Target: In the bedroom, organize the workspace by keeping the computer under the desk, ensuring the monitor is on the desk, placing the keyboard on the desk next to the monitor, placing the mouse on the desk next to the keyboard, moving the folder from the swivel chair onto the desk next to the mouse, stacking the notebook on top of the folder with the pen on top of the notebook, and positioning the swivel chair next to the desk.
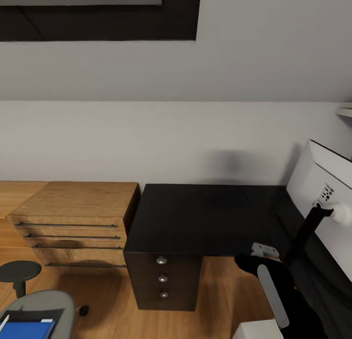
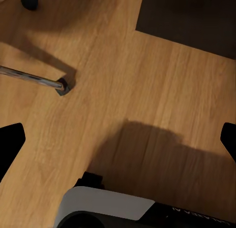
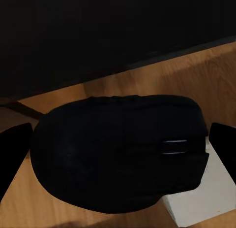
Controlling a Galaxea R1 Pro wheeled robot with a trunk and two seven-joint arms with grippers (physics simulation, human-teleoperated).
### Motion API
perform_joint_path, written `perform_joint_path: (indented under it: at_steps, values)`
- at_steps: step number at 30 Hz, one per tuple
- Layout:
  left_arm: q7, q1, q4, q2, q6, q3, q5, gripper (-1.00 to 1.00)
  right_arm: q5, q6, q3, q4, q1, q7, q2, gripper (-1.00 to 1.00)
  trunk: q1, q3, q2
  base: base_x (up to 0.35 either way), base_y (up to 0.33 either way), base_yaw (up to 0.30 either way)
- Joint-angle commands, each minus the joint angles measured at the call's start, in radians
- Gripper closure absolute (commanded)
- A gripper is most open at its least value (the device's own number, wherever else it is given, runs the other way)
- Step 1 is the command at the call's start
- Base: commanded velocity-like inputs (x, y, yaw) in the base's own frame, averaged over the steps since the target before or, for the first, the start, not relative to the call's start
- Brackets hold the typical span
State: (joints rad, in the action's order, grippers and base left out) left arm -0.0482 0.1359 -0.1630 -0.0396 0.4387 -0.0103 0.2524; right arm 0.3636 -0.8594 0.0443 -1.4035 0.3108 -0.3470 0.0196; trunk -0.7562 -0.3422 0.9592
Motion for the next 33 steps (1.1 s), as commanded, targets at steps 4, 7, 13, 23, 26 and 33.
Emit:
perform_joint_path:
  at_steps: [4, 7, 13, 23, 26, 33]
  values:
    - [-0.004, 0.001, 0.0, 0.0, 0.003, -0.001, 0.001, -1.0, 0.01, -0.001, -0.007, -0.003, 0.001, -0.008, -0.002, 1.0, 0.0, -0.001, 0.001, 0.291, 0.0, 0.0]
    - [-0.004, 0.001, 0.0, 0.0, 0.003, -0.002, 0.001, -1.0, 0.01, 0.002, -0.009, -0.006, 0.001, -0.009, -0.003, 1.0, 0.0, -0.001, 0.001, 0.261, 0.0, 0.009]
    - [-0.004, 0.001, 0.0, 0.0, 0.003, -0.002, 0.001, -1.0, 0.011, 0.007, -0.017, -0.006, 0.001, -0.009, -0.004, 1.0, 0.0, -0.001, 0.001, 0.072, 0.0, 0.173]
    - [-0.004, 0.001, 0.0, -0.001, 0.003, -0.002, 0.001, -1.0, 0.011, 0.008, -0.023, -0.002, 0.001, -0.008, -0.004, 1.0, 0.0, -0.001, 0.001, 0.002, -0.017, 0.267]
    - [-0.004, 0.001, 0.0, -0.002, 0.003, -0.002, 0.001, -1.0, 0.011, 0.008, -0.023, -0.001, 0.001, -0.007, -0.004, 1.0, 0.0, -0.002, 0.001, 0.0, -0.099, 0.157]
    - [-0.004, 0.001, 0.0, -0.002, 0.003, -0.002, 0.001, -1.0, 0.007, 0.011, -0.023, 0.007, 0.001, -0.005, 0.0, 1.0, 0.0, -0.002, 0.001, 0.0, -0.045, 0.03]
